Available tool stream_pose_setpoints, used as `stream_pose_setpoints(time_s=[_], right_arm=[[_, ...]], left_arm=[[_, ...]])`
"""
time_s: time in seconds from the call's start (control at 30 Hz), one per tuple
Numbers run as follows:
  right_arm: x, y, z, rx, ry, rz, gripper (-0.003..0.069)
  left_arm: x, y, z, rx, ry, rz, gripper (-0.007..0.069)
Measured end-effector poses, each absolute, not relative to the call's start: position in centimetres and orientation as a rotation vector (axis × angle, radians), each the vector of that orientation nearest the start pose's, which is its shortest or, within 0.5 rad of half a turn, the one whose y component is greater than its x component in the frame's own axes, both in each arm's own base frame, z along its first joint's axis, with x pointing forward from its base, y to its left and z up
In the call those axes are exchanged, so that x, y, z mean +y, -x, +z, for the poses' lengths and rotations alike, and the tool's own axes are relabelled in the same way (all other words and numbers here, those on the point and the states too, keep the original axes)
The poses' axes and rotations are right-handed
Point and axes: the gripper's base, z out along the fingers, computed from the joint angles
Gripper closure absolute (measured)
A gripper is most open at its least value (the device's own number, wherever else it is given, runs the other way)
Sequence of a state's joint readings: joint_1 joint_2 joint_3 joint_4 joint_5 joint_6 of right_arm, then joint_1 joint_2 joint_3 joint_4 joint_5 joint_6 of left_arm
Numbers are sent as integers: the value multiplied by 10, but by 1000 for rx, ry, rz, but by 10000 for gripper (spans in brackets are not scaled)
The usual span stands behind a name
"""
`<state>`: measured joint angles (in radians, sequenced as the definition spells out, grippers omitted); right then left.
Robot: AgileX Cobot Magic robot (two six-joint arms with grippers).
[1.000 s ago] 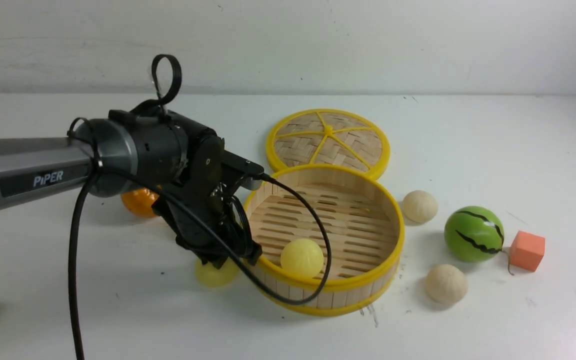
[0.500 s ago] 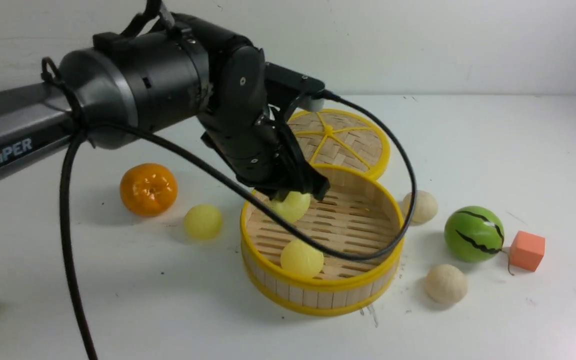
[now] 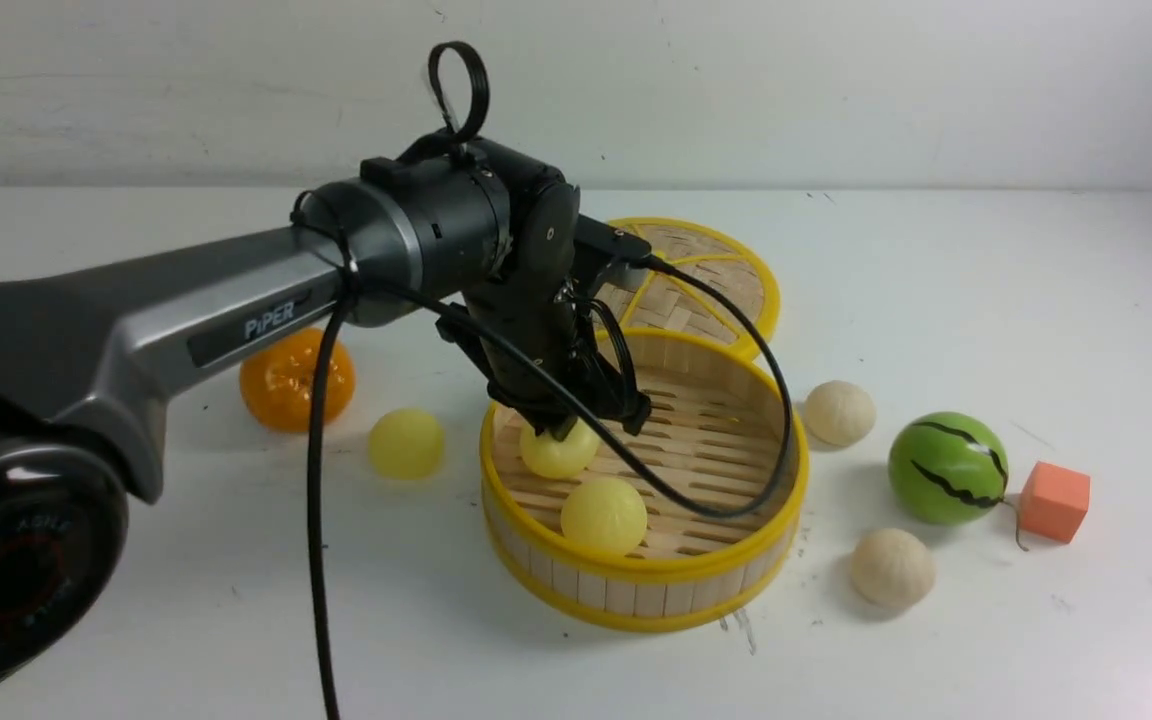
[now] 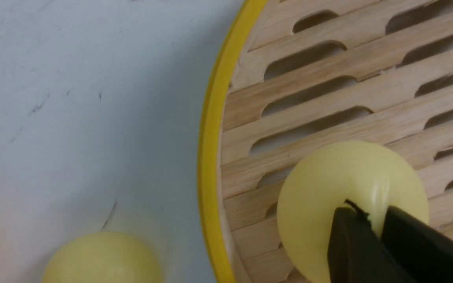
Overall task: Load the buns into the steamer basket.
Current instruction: Use the left arm to put the steamed stuffed bun into the steamer, then use the left arm to grab a steamed stuffed bun
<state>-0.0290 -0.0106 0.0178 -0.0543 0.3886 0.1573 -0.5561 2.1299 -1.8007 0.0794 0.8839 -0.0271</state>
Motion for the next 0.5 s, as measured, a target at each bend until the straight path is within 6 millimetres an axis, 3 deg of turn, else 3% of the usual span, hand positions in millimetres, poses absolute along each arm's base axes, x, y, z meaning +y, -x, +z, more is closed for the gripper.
stream_pose_setpoints(time_s=[0.1,0.17,0.23,0.33,0.37,0.4,0.5], right_arm=[[-3,-52,173,1874,-142,34,419],[-3,-52,173,1874,-142,34,419],[-3,-52,173,1874,-142,34,419],[-3,-52,173,1874,-142,34,419],[-3,-52,173,1874,-142,34,419],[-3,-52,173,1874,-142,34,419],[-3,-52,173,1874,-142,34,419]], left_arm=[[-241,-399,230,2590,-750,-79,418],[-235,-390,254,2586,-744,-74,323],[-223,-381,279,2589,-729,-67,281],[-196,-378,301,2610,-649,-86,300],[-196,-378,300,2613,-651,-89,305],[-176,-383,296,2650,-604,-106,349],[-154,-393,274,2710,-578,-121,426]])
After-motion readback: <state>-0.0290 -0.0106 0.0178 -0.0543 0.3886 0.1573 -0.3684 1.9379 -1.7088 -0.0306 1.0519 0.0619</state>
